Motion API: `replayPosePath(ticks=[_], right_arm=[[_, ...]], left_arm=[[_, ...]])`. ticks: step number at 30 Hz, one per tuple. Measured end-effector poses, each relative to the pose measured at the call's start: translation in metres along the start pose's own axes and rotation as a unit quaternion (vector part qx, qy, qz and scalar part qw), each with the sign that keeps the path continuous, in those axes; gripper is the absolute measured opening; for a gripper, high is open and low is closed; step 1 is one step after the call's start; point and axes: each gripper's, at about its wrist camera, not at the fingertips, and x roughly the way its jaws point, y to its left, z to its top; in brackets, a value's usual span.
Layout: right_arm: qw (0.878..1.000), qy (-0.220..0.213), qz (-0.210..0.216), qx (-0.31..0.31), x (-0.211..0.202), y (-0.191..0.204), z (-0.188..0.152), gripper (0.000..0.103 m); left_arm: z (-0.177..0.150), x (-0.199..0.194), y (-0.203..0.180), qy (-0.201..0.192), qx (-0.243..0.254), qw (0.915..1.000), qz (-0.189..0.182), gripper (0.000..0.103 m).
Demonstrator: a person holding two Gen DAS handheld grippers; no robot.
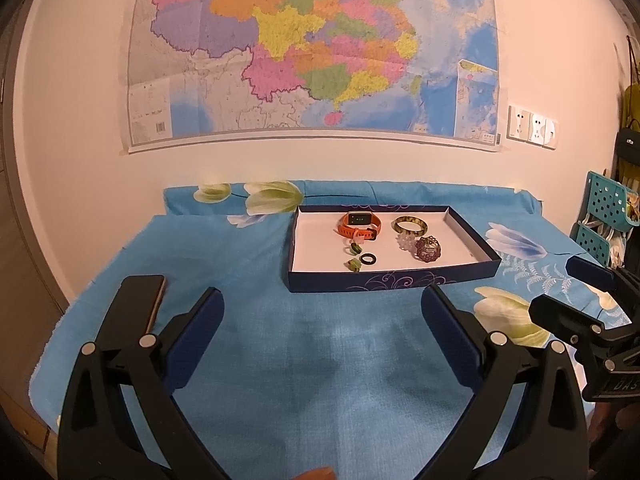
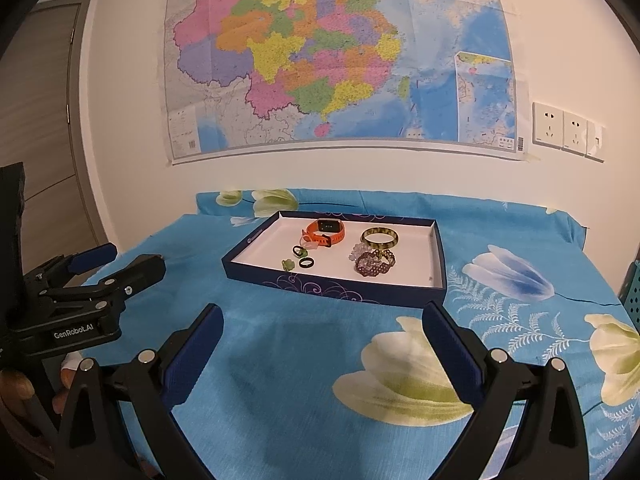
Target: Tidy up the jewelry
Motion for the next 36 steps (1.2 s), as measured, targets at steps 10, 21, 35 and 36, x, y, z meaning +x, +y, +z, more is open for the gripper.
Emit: replayPosePath(ticks=[10, 21, 35, 36], right_arm=[[1.0, -0.002, -0.001, 0.0, -0.0015, -0.0001, -0.0006, 0.096], [1.0, 0.001, -0.004, 0.003, -0.0043, 0.001, -0.0035, 0.096], [1.0, 0.004, -0.006, 0.003, -0.0033, -0.0005, -0.0043, 0.096], [1.0, 0.003, -0.006, 0.004, -0.0039, -0.0006, -0.0043, 0.096]], left_arm=[[0.0002, -0.0014, 0.0001, -0.002, 0.001, 1.0, 0.001, 0.097], [-0.0013, -0.0036, -0.0011, -0.002, 0.009, 1.0, 0.0, 0.097], [-0.0022, -0.0027, -0.0034, -0.001, 0.009, 1.0, 0.0, 0.097], [-0.0025, -0.0026, -0.0037, 0.0, 0.009, 1.0, 0.0, 0.097]])
